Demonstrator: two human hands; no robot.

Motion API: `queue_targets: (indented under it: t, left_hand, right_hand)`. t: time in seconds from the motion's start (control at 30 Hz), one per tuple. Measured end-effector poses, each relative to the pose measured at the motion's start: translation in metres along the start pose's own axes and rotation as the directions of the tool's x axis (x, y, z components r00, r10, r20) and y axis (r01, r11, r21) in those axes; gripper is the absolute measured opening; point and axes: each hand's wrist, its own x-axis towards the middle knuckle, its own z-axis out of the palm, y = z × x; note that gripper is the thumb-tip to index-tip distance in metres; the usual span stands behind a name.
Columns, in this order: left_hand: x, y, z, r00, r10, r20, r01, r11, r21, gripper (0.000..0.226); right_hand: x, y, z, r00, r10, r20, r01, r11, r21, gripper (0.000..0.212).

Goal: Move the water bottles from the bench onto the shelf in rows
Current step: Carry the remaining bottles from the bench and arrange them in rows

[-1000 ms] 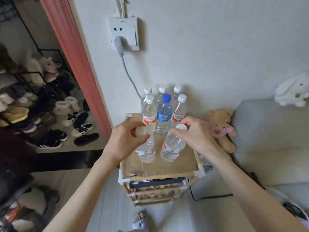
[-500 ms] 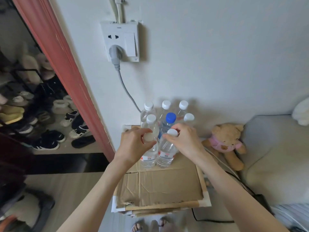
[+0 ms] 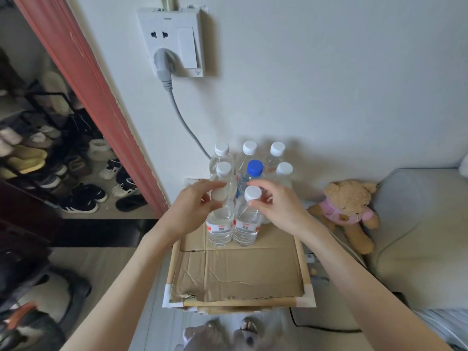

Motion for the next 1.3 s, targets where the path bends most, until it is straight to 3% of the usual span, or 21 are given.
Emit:
queue_targets:
  t: [0.13, 0.3, 0.47, 0.57, 1.1, 1.3]
  left_hand:
    - [-0.002, 0.000, 0.003, 0.996, -0.037, -0.080, 0.036, 0.999, -0.011, 0.032]
    - [-0.006, -0.002, 0.009, 0.978, -0.087, -0.189, 0.081, 0.996, -0.039, 0.033]
    - [-0.005, 0.000, 0.007, 0.998, 0.042, -0.056, -0.045, 0.998, -0.046, 0.043]
    - [-0.004, -0.004, 0.001, 0.998, 0.053, 0.027, -0.052, 0.998, -0.041, 0.035]
    - [-0.003, 0.003, 0.009, 0.992, -0.049, -0.113, 0.041, 0.996, -0.073, 0.028]
    - [-0.003, 0.004, 0.010, 0.994, -0.050, -0.100, 0.042, 0.996, -0.077, 0.028]
  right_hand:
    - [0.002, 0.005, 0.001, 0.999, -0.006, -0.045, 0.005, 1.000, -0.012, 0.026]
    - [-0.002, 0.009, 0.005, 0.990, -0.021, -0.139, 0.009, 0.996, -0.089, 0.040]
    - [-0.004, 0.012, -0.003, 0.995, -0.103, 0.008, 0.102, 0.994, 0.022, 0.036]
    - [-0.003, 0.014, -0.007, 0.995, -0.092, 0.031, 0.092, 0.996, -0.001, 0.033]
    - [-0.001, 0.013, -0.003, 0.996, -0.036, -0.079, 0.036, 0.999, -0.006, 0.029]
    - [-0.006, 0.012, 0.004, 0.989, -0.007, -0.149, -0.009, 0.994, -0.106, 0.044]
